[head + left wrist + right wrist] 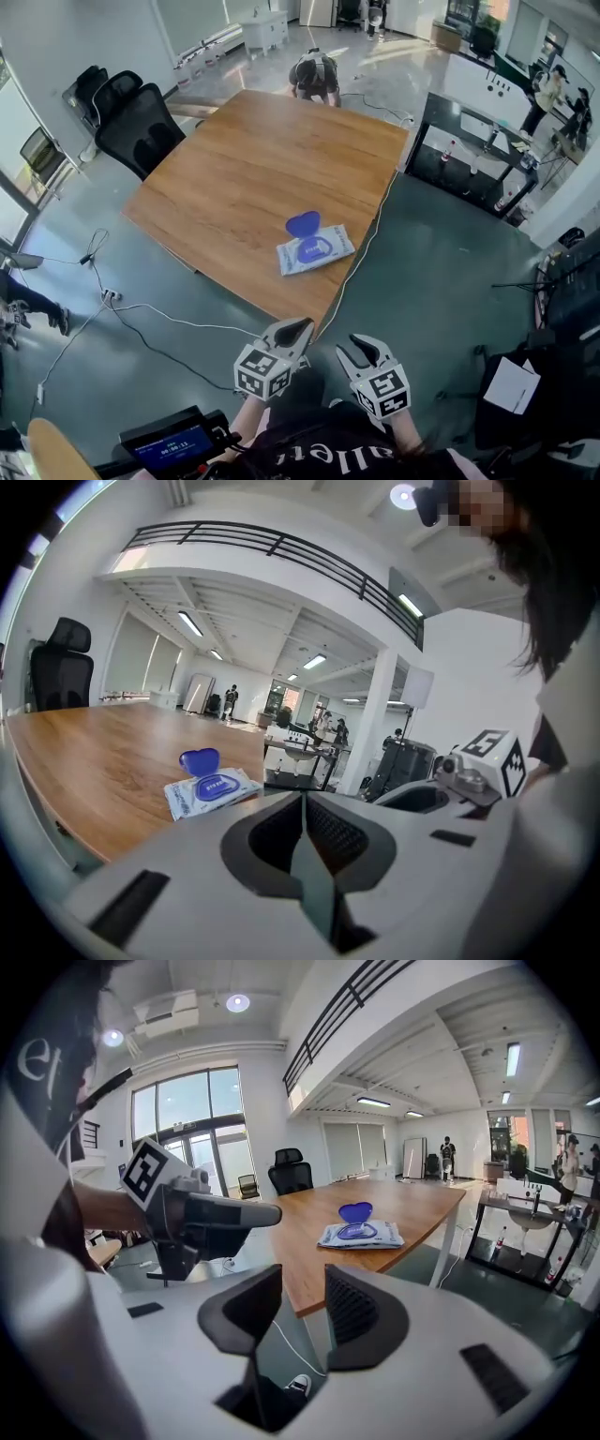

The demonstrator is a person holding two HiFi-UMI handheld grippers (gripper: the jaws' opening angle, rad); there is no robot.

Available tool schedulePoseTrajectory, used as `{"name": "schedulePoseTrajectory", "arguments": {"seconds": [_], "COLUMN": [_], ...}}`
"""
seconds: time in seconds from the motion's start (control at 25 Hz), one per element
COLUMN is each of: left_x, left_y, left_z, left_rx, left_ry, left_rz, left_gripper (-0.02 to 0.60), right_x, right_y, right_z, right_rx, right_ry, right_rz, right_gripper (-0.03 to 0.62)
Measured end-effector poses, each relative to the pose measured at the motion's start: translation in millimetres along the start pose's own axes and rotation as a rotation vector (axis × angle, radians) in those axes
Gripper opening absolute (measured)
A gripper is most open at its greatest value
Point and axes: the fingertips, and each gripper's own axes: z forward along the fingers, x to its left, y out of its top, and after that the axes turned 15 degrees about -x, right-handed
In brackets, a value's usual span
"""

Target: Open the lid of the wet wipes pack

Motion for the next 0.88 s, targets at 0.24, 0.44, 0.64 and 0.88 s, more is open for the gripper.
{"name": "schedulePoseTrajectory", "arguments": {"seconds": [0.24,0.44,0.64,0.88], "left_x": [-76.7,-116.0,-121.0,-121.3], "left_y": [-42.6,-66.5,-63.5,-57.1], "left_z": [-47.6,-82.8,-114.1,-135.3], "left_rx": [-0.005,-0.009,-0.026,-0.037], "left_ry": [0.043,0.079,0.142,0.172], "left_rz": [-0.038,-0.056,-0.035,-0.031], "left_gripper": [0.015,0.015,0.015,0.015], "right_x": [21.4,47.4,73.0,89.1], "right_y": [-26.5,-49.2,-52.9,-45.1], "right_z": [-77.6,-110.7,-118.0,-122.4], "right_rx": [-0.026,-0.012,-0.023,-0.036], "right_ry": [0.010,0.060,0.105,0.120], "right_rz": [0.050,0.064,0.086,0.109], "right_gripper": [0.146,0.146,0.146,0.144]}}
